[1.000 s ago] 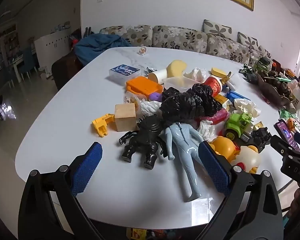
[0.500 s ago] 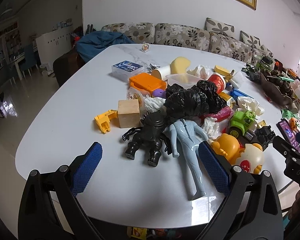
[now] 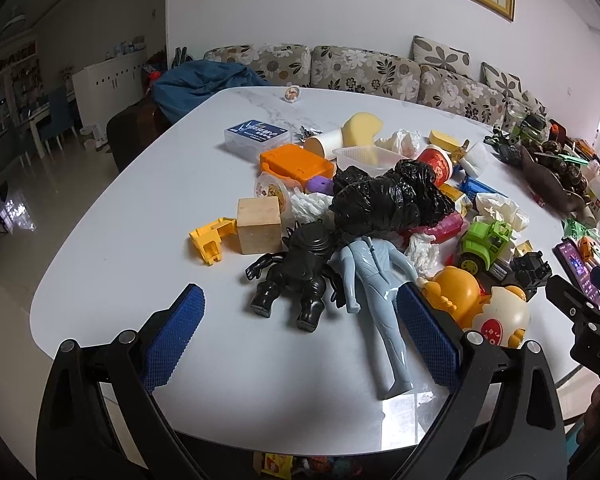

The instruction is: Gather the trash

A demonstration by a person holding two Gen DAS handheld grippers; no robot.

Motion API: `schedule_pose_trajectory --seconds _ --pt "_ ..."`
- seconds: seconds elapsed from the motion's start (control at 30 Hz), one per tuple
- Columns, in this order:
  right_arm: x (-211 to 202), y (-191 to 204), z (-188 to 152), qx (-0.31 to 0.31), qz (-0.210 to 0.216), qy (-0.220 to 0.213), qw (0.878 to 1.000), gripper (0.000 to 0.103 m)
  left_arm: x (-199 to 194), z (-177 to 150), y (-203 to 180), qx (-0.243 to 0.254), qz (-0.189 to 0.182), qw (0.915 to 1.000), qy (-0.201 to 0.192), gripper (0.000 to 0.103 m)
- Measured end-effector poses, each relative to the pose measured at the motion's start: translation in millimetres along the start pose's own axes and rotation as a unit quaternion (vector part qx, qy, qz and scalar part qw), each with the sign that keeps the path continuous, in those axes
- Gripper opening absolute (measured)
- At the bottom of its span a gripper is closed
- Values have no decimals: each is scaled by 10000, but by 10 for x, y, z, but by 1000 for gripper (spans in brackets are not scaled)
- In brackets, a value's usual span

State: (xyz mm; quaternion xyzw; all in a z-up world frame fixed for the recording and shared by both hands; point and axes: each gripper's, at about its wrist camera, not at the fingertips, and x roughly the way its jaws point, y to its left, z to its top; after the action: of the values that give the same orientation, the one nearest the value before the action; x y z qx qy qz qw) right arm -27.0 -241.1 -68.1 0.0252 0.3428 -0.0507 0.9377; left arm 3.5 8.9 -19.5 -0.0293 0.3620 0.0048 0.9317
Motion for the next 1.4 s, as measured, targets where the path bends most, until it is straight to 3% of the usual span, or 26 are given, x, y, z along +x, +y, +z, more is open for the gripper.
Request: schedule_pose_trajectory --seconds 0.57,0.93,1.4 --pt "-36 75 0 -135 163 57 9998 98 -7 -14 -27 62 38 10000 4 94" --pt "-143 364 209 -1007 306 37 9944 98 13 -28 49 20 -42 10000 5 94" --pt "-71 475 207 -923 470 199 9944 98 -26 26 136 8 -10 10000 -12 94"
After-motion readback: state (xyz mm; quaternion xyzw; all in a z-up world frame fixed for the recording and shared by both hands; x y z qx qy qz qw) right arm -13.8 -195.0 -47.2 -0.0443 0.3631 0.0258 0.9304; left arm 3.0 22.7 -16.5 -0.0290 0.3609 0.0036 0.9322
